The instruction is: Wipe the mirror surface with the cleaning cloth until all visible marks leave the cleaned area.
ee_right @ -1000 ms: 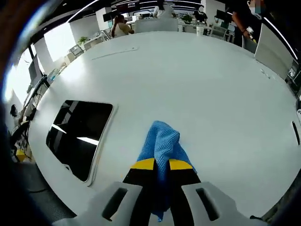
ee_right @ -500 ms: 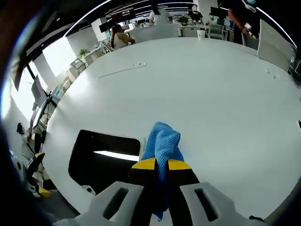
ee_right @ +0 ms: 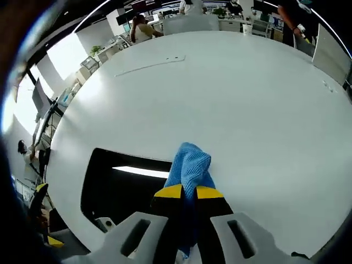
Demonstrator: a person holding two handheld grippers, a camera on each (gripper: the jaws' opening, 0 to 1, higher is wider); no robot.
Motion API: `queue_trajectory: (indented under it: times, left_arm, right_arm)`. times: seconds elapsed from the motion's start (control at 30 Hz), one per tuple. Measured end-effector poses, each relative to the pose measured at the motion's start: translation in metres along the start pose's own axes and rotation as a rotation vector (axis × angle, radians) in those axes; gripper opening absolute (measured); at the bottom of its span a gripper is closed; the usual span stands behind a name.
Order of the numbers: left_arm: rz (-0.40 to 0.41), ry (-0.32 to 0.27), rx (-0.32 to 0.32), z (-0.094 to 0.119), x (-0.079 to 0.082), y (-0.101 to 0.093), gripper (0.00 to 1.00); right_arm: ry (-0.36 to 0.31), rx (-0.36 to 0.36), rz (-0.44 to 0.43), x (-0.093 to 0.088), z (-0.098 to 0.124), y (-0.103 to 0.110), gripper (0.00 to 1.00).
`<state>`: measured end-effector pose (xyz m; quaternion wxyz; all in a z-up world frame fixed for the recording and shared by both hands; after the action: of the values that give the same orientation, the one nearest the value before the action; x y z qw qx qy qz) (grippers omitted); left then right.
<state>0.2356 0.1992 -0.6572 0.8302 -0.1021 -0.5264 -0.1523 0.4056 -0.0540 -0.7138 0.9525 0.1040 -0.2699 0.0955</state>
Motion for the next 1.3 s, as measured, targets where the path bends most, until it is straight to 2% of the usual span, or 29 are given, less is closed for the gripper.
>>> queue_trajectory:
  times: [0.03, 0.13, 0.43, 0.9, 1.3]
  left_arm:
    - [0.003, -0.021, -0.004, 0.001, 0.003, -0.002, 0.99]
    - [0.031, 0.019, -0.019, -0.001, -0.004, -0.004, 0.99]
    - [0.047, 0.014, -0.036, -0.003, -0.005, -0.005, 0.99]
    - [0.058, 0.011, -0.052, -0.005, -0.006, -0.008, 0.99]
    - [0.049, 0.015, -0.064, -0.006, -0.007, -0.009, 0.98]
  right_arm:
    - [0.005, 0.0, -0.001, 0.0, -0.003, 0.001, 0.01]
    - [0.016, 0.0, -0.002, -0.002, -0.006, 0.004, 0.01]
    - [0.033, 0.027, 0.002, 0.002, -0.016, 0.028, 0.01]
    - [0.054, 0.096, 0.045, 0.004, -0.024, 0.085, 0.01]
    - [0.069, 0.139, 0.065, 0.008, -0.033, 0.123, 0.01]
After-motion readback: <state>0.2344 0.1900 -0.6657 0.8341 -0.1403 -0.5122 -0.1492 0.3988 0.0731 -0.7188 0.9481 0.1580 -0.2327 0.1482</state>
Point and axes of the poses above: the point that each gripper's makers call its tool centre point, and the gripper's own axes: z roughly backward along the fingers, y roughly to its left, x roughly out of its top, the point moved 2 cm from there along z, roughly backward along the fingers, and after that the axes turned 3 degrees about -y, right-handed, at the moved point
